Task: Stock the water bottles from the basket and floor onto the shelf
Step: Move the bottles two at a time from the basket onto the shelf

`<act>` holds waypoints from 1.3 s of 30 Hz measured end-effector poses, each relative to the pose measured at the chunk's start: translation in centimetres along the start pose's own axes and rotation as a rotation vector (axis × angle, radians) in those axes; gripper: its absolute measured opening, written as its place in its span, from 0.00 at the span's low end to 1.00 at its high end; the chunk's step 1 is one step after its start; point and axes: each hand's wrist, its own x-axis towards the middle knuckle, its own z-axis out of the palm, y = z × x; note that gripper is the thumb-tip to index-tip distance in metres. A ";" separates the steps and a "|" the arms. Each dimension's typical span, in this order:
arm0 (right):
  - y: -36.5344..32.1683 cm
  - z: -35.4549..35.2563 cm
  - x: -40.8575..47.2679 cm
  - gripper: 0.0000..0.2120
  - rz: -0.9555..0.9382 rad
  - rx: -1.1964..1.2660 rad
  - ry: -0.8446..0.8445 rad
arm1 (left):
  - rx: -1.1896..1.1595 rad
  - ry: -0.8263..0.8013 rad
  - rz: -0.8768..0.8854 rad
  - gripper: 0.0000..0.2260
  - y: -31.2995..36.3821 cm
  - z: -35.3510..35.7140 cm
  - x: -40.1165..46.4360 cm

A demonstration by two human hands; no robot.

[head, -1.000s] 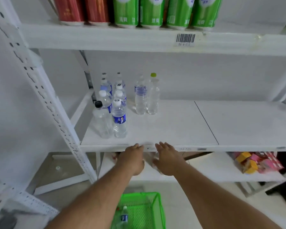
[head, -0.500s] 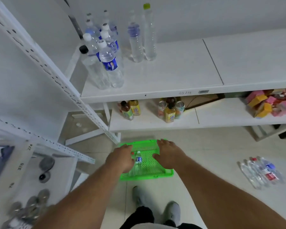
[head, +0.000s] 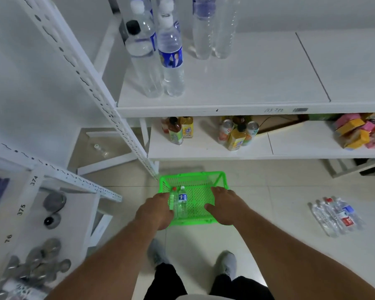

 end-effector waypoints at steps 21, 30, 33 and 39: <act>3.0 27.4 34.5 0.30 0.024 0.075 -0.221 | -0.423 -0.098 -0.172 0.22 -11.2 25.0 32.5; 7.7 40.0 50.5 0.26 0.241 0.322 -0.149 | -0.542 -0.040 -0.281 0.20 -13.0 37.2 46.7; 8.2 42.8 55.5 0.28 0.334 0.471 -0.071 | -0.538 -0.037 -0.323 0.24 -13.7 40.6 50.6; 8.3 46.9 61.0 0.30 0.329 0.481 -0.025 | -0.507 0.009 -0.400 0.26 -14.5 45.3 54.5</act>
